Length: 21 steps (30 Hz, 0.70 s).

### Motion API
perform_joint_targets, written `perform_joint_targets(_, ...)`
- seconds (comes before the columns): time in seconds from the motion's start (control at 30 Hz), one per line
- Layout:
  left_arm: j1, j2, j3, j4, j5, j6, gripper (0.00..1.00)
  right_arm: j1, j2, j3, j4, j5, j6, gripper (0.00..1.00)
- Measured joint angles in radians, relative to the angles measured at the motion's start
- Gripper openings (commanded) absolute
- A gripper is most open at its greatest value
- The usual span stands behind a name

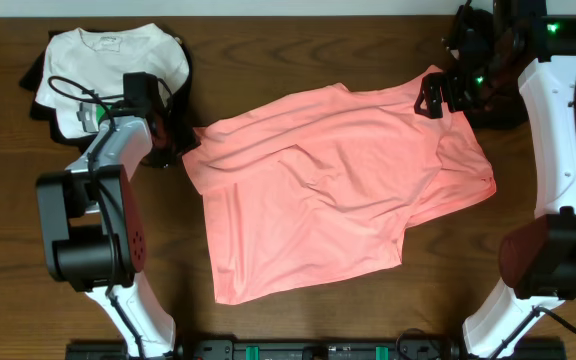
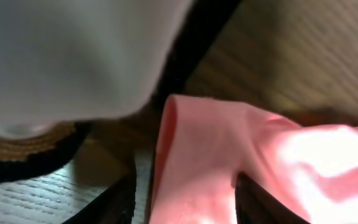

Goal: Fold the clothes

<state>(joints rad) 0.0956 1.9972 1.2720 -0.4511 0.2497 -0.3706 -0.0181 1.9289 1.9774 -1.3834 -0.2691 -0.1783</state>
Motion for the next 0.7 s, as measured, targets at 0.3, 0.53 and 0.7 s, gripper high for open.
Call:
perform_joint_targets(0.3, 0.0, 0.011, 0.0, 0.032, 0.029, -0.006, 0.21, 0.0, 0.0, 0.0, 0.003, 0.0, -0.003, 0.99)
perform_joint_targets(0.53, -0.025, 0.024, -0.002, 0.076, 0.043, -0.015, 0.06, 0.0, 0.0, 0.0, 0.005, 0.0, -0.003, 0.99)
perform_joint_targets(0.7, -0.057, 0.027, -0.003, 0.162, 0.044, -0.015, 0.06, 0.0, 0.0, 0.0, 0.019, 0.0, -0.004, 0.99)
